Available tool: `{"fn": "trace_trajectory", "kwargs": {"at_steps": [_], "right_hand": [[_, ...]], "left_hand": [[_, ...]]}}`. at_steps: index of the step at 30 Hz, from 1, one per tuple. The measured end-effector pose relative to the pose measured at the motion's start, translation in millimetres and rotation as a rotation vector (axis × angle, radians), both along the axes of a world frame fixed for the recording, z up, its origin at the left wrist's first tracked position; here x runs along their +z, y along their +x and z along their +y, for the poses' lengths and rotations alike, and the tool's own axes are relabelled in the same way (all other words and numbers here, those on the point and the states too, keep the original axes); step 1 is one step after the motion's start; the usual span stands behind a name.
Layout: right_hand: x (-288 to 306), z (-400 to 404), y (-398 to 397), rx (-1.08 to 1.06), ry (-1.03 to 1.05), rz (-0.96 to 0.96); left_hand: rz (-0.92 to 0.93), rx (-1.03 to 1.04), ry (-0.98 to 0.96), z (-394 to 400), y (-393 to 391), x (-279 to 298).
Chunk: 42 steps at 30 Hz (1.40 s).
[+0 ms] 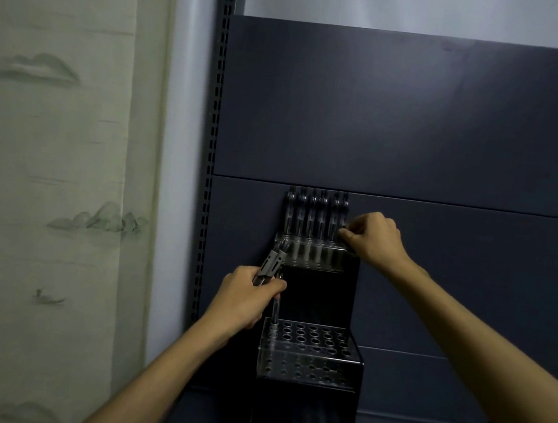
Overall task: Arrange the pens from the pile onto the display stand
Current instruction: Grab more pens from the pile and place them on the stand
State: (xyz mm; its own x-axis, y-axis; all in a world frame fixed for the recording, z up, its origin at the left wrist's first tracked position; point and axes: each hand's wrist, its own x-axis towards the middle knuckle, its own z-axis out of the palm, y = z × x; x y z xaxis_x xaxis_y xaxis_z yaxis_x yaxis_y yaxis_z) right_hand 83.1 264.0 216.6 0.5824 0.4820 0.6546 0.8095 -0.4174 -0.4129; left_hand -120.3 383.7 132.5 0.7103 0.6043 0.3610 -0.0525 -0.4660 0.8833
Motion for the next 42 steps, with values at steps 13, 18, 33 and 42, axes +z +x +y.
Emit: {"fn": "trace_trajectory", "kwargs": {"at_steps": [13,18,33,42], "right_hand": [[1,-7,-88,0.46,-0.163,-0.604],[-6,1,-97,0.51,-0.353,-0.691],[-11,1,-92,0.355,-0.406,-0.968],[17,-9,-59,0.162,-0.221,-0.907]], "left_hand": [[0.118,0.114,0.176,0,9,7],[0.182,0.11,0.264,-2,7,12],[0.208,0.121,0.352,1,1,22],[0.156,0.151,0.279,14,-5,15]]}}
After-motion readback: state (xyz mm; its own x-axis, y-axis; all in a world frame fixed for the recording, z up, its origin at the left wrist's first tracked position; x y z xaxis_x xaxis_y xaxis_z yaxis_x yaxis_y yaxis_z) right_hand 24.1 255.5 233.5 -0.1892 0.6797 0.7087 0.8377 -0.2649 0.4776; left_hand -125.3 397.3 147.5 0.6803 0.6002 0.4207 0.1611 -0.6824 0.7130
